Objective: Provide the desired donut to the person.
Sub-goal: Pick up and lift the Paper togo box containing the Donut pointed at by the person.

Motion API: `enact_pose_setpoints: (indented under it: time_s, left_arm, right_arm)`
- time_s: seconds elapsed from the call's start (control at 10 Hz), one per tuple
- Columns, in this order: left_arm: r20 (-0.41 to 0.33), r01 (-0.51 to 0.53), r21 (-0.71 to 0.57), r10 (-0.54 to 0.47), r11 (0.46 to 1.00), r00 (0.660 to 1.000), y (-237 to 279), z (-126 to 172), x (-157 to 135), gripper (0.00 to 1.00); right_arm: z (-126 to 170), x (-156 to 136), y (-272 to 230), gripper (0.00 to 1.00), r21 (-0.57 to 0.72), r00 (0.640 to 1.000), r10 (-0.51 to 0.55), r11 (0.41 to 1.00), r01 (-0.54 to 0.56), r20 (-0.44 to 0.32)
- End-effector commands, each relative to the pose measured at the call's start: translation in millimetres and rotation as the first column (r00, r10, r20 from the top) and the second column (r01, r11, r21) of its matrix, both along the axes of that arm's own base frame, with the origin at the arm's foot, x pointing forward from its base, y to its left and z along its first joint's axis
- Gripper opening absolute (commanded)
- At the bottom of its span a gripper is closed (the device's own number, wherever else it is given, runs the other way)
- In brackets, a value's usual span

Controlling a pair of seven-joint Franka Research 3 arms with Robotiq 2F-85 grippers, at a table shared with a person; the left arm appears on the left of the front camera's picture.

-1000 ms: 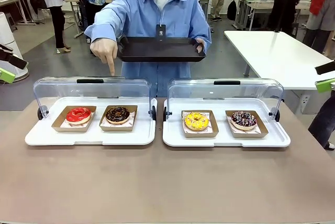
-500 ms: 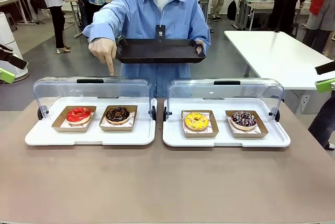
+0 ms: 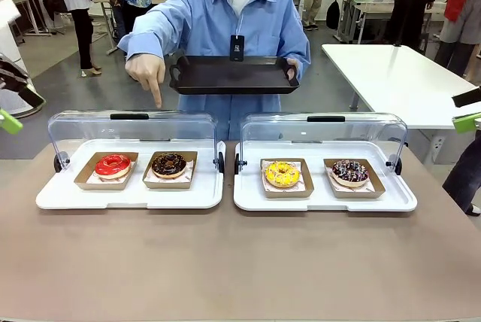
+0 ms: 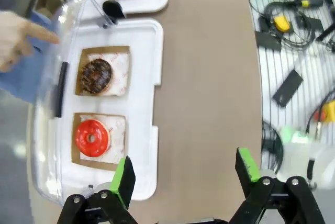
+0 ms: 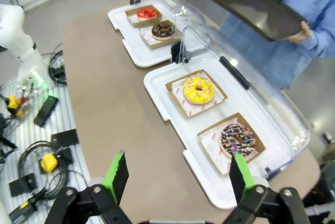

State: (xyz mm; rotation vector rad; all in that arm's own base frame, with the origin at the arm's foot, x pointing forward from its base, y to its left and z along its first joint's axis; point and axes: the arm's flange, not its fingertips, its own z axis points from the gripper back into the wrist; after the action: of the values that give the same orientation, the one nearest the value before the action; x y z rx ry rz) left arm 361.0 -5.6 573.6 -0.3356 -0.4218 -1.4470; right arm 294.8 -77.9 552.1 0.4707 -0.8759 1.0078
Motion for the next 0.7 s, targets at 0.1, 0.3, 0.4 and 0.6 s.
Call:
enact_pose_setpoints:
  time_s: [0.1,0.3,0.4,0.6]
  left_arm:
    - [-0.028,0.119,0.331,-0.117,0.936,0.993,-71,-22,11,1.00]
    - [-0.076,0.140,0.472,-0.118,0.870,0.990,-131,-56,27,1.00]
    - [-0.094,0.135,0.514,-0.101,0.847,0.990,-155,-79,34,1.00]
    - [-0.036,0.090,0.584,-0.085,0.807,0.996,-190,-125,41,1.00]
  right_arm:
    - [-1,2,0,1.00,0.015,1.000,0.008,1.000,-0.008,0.006]
    - [-1,2,0,1.00,0.015,1.000,0.008,1.000,-0.008,0.006]
    - [-1,2,0,1.00,0.015,1.000,0.008,1.000,-0.008,0.006]
    - [-1,2,0,1.00,0.015,1.000,0.008,1.000,-0.008,0.006]
